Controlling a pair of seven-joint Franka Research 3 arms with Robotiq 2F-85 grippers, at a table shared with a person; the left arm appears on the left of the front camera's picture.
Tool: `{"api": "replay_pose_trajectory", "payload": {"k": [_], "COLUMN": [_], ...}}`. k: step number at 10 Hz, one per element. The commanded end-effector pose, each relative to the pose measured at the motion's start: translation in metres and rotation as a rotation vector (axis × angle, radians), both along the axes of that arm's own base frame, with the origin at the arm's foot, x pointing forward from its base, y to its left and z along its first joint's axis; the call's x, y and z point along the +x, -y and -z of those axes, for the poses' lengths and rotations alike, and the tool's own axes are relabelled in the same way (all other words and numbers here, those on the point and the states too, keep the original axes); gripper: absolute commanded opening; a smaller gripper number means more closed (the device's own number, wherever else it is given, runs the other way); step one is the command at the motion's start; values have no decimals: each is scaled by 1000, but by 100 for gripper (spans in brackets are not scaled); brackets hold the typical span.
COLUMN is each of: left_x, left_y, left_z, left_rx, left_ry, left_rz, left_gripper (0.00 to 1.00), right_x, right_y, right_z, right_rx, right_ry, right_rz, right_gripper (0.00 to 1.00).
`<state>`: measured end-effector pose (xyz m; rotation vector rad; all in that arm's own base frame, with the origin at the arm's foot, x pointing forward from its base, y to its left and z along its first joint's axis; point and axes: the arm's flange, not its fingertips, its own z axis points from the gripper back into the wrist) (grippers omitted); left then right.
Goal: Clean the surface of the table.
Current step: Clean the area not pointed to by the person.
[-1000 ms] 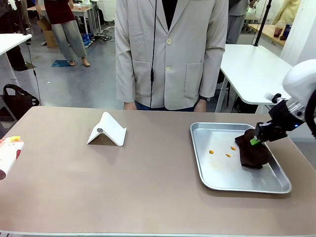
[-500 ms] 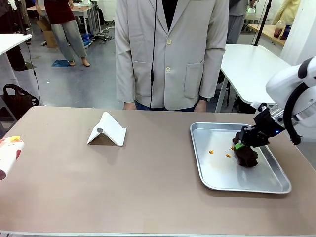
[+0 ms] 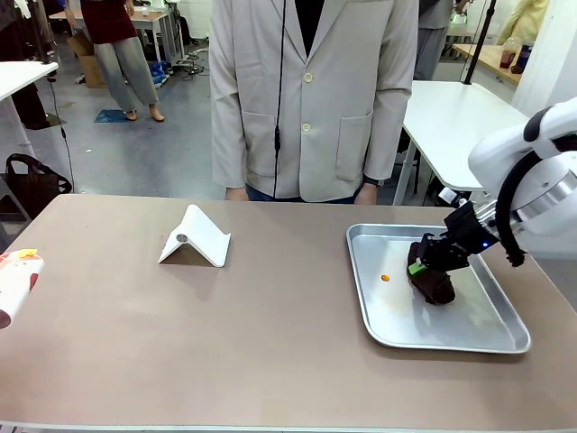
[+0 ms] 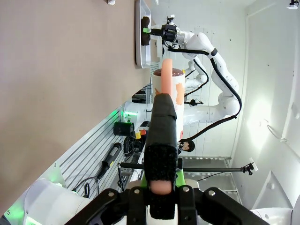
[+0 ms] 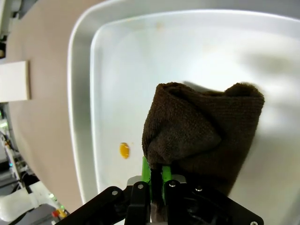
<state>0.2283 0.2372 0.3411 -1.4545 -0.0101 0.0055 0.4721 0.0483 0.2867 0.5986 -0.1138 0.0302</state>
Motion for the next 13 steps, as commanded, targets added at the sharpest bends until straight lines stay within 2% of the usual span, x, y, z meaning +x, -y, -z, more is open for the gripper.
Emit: {"api": "replay_pose_trajectory", "payload": {"k": [1, 4, 7, 10, 13], "left_x": [-2, -2, -2, -2, -2], "left_y": [1, 1, 1, 1, 1], "left_z": [-3, -3, -3, -3, -3], "left_rx": [-5, -5, -5, -5, -5], "left_ry": [5, 5, 5, 5, 5], "left_rz": [1, 1, 1, 1, 1], "left_gripper": [21, 21, 21, 21, 21], "right_x": [-1, -9, -15, -9, -2], "right_y": [-32, -69, -83, -65, -26], "right_z": [22, 29, 30, 31, 22], "right_rx": [86, 140, 130, 58, 3], "right_ry": [-3, -6, -3, 19, 59], "right_rz": [-67, -151, -200, -141, -31], "right_gripper": [10, 10, 10, 10, 10]}}
